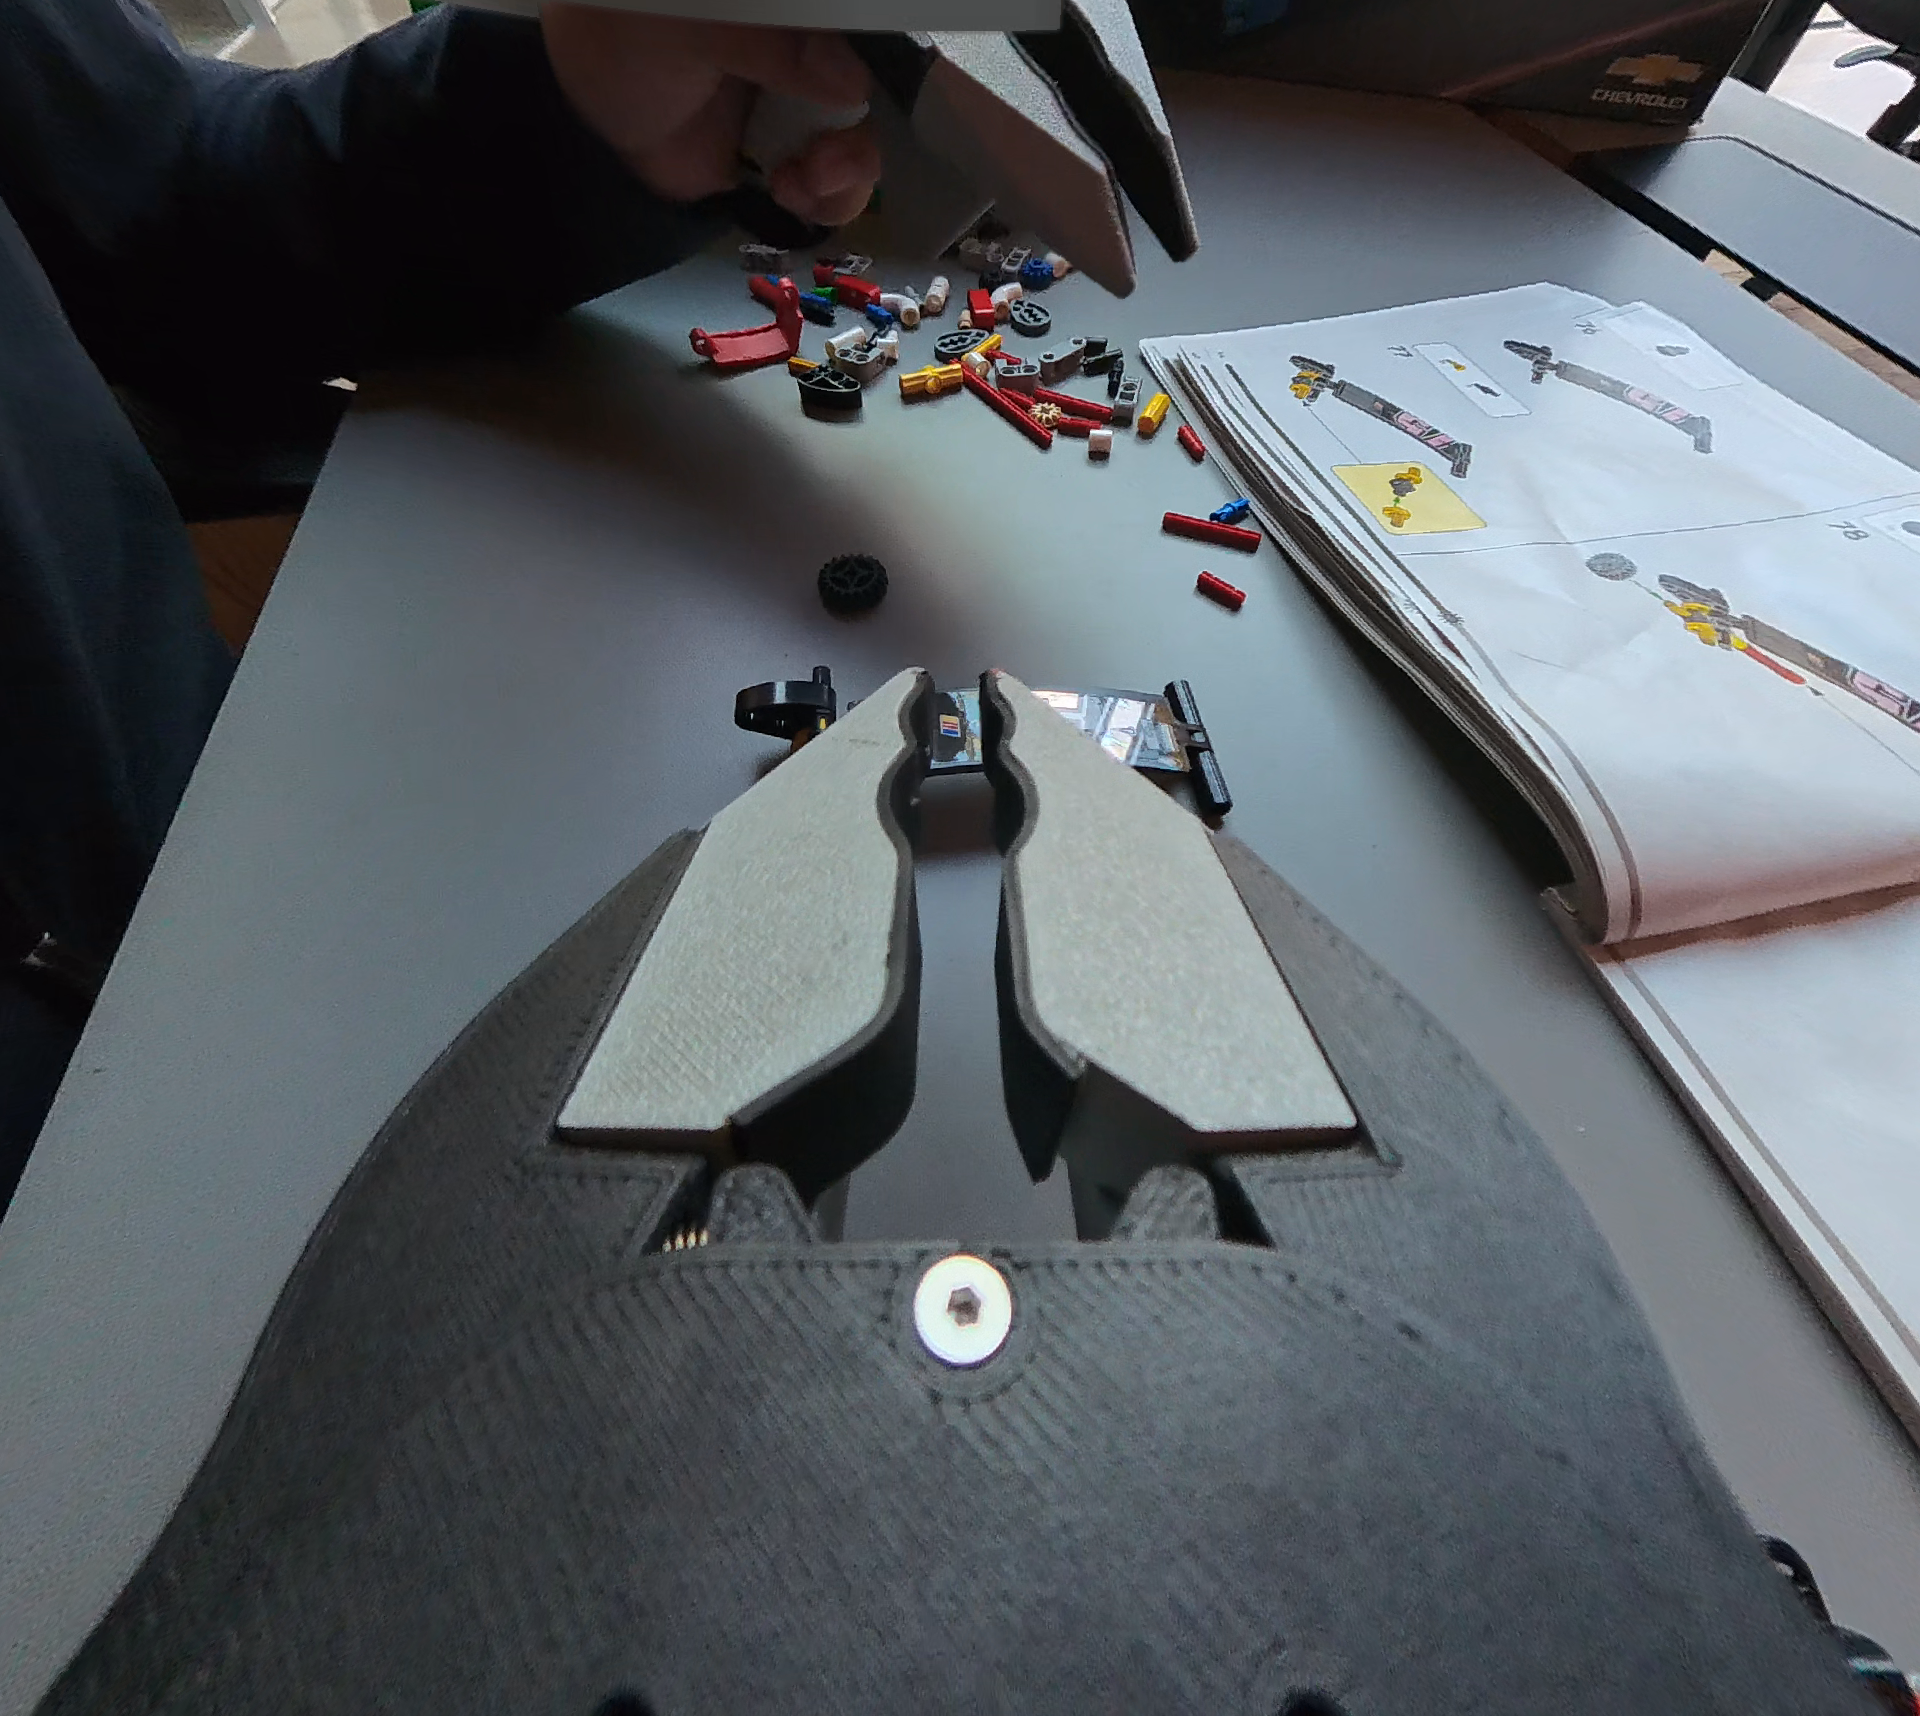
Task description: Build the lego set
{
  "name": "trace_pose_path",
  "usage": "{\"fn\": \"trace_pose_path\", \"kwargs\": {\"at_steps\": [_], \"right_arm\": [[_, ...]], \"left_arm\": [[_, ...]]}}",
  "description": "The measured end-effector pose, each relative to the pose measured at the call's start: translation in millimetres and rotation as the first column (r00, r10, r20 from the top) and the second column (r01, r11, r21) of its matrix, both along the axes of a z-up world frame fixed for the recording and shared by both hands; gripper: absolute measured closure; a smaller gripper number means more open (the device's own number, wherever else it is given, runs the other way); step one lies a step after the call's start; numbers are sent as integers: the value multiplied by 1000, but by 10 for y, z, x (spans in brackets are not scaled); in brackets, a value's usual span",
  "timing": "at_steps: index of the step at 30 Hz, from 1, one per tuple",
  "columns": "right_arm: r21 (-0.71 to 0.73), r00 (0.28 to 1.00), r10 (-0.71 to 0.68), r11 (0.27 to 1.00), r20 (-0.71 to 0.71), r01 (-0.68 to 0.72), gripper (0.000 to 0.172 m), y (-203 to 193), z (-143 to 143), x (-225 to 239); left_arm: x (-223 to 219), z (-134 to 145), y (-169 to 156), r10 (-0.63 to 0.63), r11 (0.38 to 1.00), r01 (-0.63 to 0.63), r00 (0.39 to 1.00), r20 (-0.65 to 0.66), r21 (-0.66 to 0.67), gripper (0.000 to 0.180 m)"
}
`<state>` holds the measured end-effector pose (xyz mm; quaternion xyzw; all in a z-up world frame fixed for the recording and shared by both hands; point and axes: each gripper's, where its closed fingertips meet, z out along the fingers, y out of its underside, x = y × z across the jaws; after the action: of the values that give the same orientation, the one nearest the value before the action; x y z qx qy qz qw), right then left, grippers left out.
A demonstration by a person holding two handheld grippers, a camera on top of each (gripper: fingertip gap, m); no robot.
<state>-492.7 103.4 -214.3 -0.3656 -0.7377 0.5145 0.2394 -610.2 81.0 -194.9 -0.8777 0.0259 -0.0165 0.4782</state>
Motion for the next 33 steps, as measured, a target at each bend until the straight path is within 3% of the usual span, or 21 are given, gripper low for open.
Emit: {"fn": "trace_pose_path", "kwargs": {"at_steps": [6, 8, 10, 15, 19, 21, 23, 28, 33], "right_arm": [[-32, 1000, -17, 999, -4, 17, 166, 54, 34, 0], [-36, 1000, -20, 999, -4, 20, 165, 63, 38, 2], [-35, 1000, -25, 999, -5, 24, 165, 74, 39, 4], [-45, 999, -34, 998, -4, 34, 161, 92, 45, -1], [-52, 999, -44, 998, -2, 44, 160, 109, 47, -10], [-53, 999, -47, 997, -2, 47, 160, 111, 49, -12], [-56, 999, -45, 997, 0, 45, 160, 104, 49, -10], [-57, 999, -36, 998, 8, 36, 159, 79, 36, -9], [-57, 999, -33, 998, 15, 34, 159, 75, 25, -3]], "left_arm": [[-231, 157, -45, 101, 992, -103, 994, 29, 75, 162], [-412, 315, -52, 193, 965, -199, 980, 46, 169, 148], [-564, 473, -91, 264, 926, -275, 961, 77, 259, 148], [-686, 622, -171, 306, 884, -317, 948, 87, 343, 141], [-580, 417, -124, 236, 940, -242, 970, 54, 241, 150], [-469, 234, -98, 172, 974, -174, 985, 24, 147, 169], [-411, 1, -81, 136, 990, -135, 990, -36, 27, 172], [-441, -409, -72, 51, 979, -93, 973, -223, -181, 178], [-451, -451, -62, -21, 962, -24, 987, -162, -271, 173]]}}
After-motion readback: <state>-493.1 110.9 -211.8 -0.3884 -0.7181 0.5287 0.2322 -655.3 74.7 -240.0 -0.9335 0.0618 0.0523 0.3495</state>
